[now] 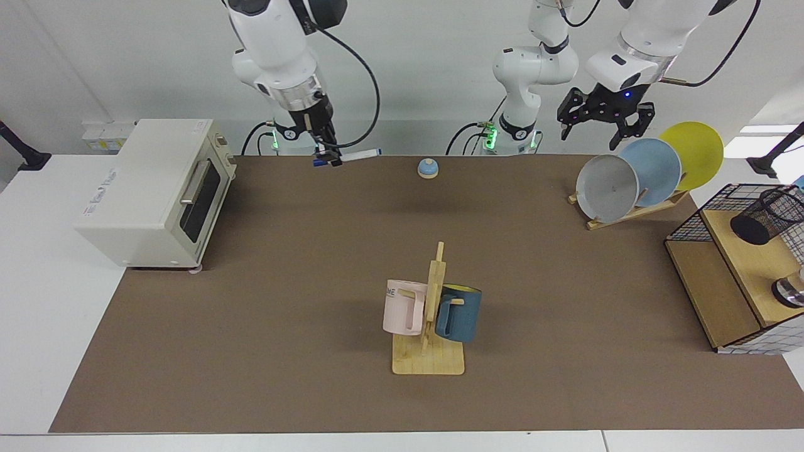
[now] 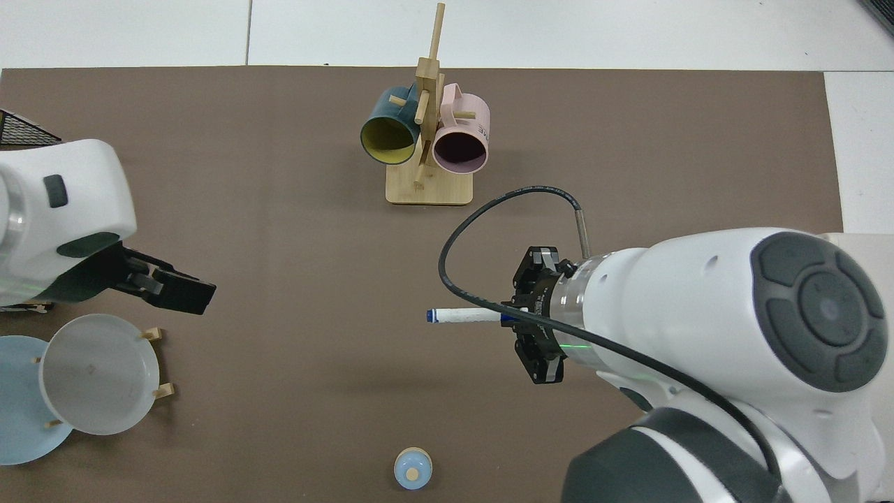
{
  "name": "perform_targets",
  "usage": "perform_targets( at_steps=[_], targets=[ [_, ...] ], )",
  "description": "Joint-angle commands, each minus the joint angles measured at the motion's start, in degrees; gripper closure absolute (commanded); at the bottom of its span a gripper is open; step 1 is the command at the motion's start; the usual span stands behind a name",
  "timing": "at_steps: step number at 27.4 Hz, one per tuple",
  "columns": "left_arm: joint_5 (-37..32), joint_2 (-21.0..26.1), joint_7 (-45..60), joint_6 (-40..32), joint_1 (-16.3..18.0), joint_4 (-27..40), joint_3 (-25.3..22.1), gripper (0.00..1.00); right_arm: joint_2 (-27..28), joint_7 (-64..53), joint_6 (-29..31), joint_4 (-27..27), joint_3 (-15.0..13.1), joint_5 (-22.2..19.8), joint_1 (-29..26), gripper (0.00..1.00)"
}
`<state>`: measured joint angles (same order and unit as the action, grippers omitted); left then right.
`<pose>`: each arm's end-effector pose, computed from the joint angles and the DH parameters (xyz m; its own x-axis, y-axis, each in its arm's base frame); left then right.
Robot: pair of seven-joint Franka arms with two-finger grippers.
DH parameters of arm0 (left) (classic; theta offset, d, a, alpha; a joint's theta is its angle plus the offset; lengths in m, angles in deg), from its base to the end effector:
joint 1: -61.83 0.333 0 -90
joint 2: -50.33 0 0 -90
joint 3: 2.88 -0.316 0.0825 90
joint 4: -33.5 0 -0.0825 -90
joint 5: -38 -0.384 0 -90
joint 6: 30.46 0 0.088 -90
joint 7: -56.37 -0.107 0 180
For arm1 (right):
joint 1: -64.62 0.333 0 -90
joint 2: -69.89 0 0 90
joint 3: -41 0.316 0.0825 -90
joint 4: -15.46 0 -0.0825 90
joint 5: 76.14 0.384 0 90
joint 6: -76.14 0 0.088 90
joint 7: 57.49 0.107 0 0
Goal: Put markers into pen holder
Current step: 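Hold the marker with the right gripper while the left gripper reaches it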
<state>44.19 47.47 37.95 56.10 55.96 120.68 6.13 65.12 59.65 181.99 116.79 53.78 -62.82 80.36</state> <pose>0.5112 -0.1510 0.6696 0.8307 -0.5525 0.0682 -0.5566 -0.8267 0.0822 0.4740 0.2834 0.6021 -0.0149 -0.9661 -0.2576 -0.9989 0.0261 -0.0402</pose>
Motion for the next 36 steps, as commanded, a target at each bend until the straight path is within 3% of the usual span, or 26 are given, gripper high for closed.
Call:
perform_targets(
  at_steps=[1, 7, 16, 21, 29, 36],
  targets=[
    [2.15, -0.92, -11.97, 8.78, -2.31, 2.12, 0.31, 0.0, 0.64, 1.07, 2.78, 0.19, -0.21, 1.27, 0.26, 1.0],
    [7.07, -0.75, -25.77, 10.55, -2.66, 2.91, 0.4, 0.0, 2.13, -0.5, 4.37, 0.19, -0.21, 1.79, 1.49, 1.0],
    [7.43, -0.31, -32.29, 15.56, -8.38, 5.99, 1.8, 0.01, 5.21, -9.29, 6.83, 0.19, -0.21, 1.79, 2.89, 1.0],
    [7.51, 0.22, -32.12, 16.27, -11.62, 6.26, 1.98, 0.01, 5.3, -12.02, 6.83, 0.19, -0.21, 1.62, 4.04, 1.0],
    [7.51, 3.3, -32.3, 17.32, -13.03, 6.34, 2.24, 0.01, 5.39, -12.73, 6.83, -0.16, -0.21, 1.27, 4.13, 1.0],
    [8.04, 2.6, -32.47, 18.38, -13.39, 9.33, 2.77, 0.03, 5.56, -12.9, 6.65, -0.77, -0.3, 1.0, 3.77, 1.0]
  ],
)
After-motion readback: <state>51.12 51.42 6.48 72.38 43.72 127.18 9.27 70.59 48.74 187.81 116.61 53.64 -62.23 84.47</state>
